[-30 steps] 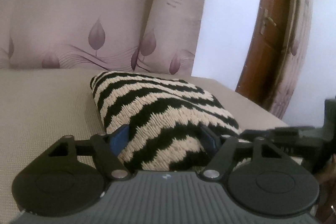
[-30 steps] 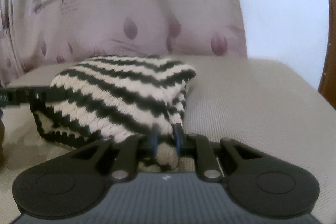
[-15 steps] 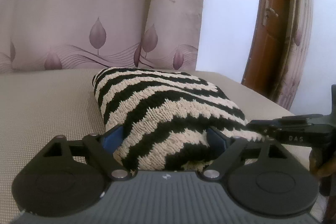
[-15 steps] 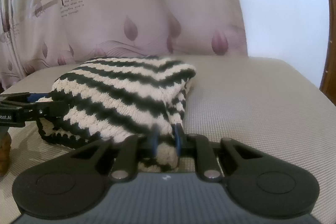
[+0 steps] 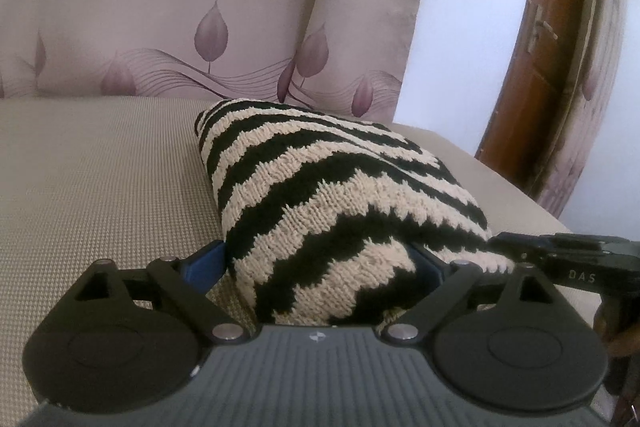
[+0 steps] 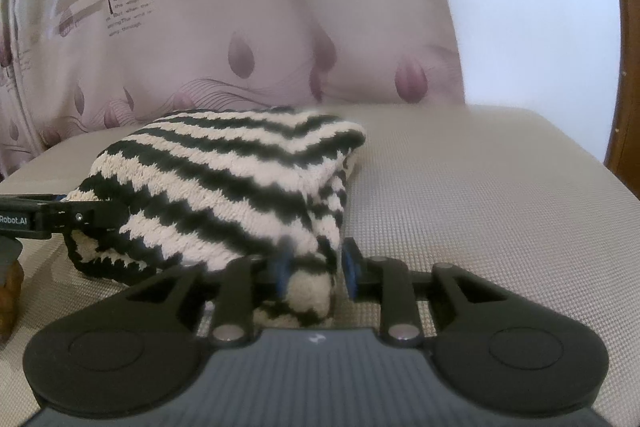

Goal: Fold small clothes

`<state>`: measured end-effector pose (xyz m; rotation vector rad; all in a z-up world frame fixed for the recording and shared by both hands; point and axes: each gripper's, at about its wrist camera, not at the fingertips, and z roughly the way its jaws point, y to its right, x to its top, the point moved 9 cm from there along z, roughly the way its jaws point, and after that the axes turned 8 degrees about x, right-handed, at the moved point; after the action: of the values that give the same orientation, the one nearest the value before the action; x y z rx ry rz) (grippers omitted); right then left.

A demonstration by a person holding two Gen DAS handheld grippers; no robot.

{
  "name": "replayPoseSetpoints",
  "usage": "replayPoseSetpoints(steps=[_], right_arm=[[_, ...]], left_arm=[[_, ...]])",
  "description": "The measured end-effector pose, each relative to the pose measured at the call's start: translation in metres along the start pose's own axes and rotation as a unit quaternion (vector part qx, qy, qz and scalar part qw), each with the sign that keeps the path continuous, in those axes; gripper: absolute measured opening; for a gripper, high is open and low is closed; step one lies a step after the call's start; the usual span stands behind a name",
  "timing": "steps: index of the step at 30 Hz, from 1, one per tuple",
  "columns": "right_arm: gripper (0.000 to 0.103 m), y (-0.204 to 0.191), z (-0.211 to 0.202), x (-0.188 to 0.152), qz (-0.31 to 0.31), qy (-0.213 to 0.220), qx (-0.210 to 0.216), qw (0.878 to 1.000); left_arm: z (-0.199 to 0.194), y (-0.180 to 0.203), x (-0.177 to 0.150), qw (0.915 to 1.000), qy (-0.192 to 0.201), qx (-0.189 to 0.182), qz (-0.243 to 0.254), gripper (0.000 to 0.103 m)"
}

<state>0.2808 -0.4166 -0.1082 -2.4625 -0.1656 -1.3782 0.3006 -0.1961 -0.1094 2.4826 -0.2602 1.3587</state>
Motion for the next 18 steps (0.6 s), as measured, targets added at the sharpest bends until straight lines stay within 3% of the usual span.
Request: replayPoseSetpoints(steps=[12,18], right_arm=[[0.028,0.0006,-0.0001,0.0,0.005,0.001,0.004,1.0],[0.034,0.0036,0.0,0.0002,0.016,0.002,0.004,1.0]], left_arm=[[0.0024,0.0007,-0.0008,1.0,-0.005,0.005,0.002,0.093],[0.0031,0.0005,-0.0017,0.9999,-0.008,0.007,0.001,0.094]])
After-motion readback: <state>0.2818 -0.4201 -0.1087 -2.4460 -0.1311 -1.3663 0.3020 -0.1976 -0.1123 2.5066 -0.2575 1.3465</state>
